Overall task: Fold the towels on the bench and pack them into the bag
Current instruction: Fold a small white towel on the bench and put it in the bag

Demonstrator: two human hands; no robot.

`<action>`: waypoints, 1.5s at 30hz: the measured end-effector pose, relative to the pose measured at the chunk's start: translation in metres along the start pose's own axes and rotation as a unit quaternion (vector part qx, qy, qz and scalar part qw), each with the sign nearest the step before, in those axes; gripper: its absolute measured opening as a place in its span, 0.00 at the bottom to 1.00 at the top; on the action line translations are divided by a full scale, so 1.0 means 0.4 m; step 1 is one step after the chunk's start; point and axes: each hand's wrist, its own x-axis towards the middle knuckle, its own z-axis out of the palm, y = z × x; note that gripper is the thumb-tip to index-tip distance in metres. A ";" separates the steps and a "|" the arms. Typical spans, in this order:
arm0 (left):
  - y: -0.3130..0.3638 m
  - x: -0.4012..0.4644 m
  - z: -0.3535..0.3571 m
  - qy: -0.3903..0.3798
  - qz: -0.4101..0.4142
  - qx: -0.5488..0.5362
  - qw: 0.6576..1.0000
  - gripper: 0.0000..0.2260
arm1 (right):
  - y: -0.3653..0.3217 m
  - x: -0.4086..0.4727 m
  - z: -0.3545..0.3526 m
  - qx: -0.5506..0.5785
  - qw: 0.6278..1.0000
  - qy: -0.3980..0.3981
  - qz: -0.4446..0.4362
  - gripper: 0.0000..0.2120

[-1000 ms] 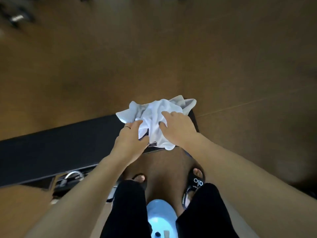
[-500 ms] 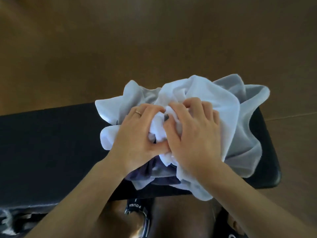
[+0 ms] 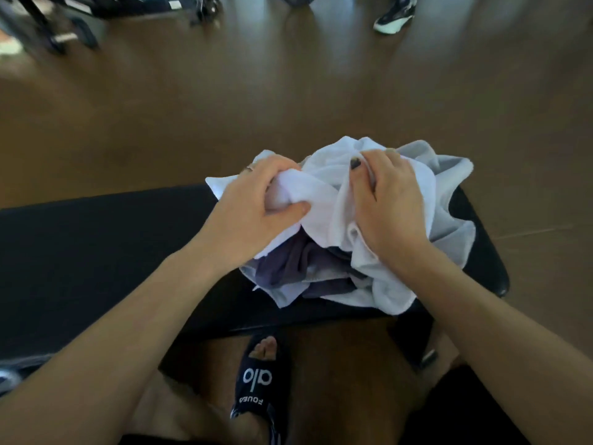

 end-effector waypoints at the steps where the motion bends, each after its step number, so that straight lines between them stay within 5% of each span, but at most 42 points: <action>1: 0.002 -0.011 -0.010 0.024 0.006 -0.001 1.000 0.13 | -0.012 0.000 -0.013 -0.016 1.000 0.016 -0.012 0.13; 9: 0.027 -0.085 -0.114 0.193 0.005 -0.114 0.975 0.11 | -0.166 -0.025 -0.088 -0.057 0.990 0.055 -0.115 0.15; 15: 0.037 -0.137 -0.159 0.236 -0.006 -0.188 0.954 0.17 | -0.272 -0.119 -0.018 -0.199 0.966 -0.111 -0.121 0.38; 21: 0.027 -0.201 -0.235 0.260 -0.007 -0.190 0.947 0.20 | -0.316 -0.124 -0.003 -0.228 0.954 -0.062 -0.187 0.21; 27: -0.015 -0.281 -0.373 0.156 0.012 0.042 0.987 0.26 | -0.388 -0.074 -0.077 -0.247 0.955 -0.028 -0.162 0.20; 31: -0.047 -0.307 -0.470 0.140 0.050 0.290 0.945 0.19 | -0.440 -0.046 -0.076 -0.257 0.956 -0.026 -0.136 0.18; 41: -0.246 -0.358 -0.718 0.250 -0.162 0.349 0.889 0.07 | -0.643 0.068 0.120 -0.209 0.949 -0.099 -0.217 0.14; 45: -0.255 -0.372 -0.798 0.397 -0.195 0.317 0.839 0.10 | -0.751 0.126 0.163 -0.145 0.961 -0.035 -0.233 0.16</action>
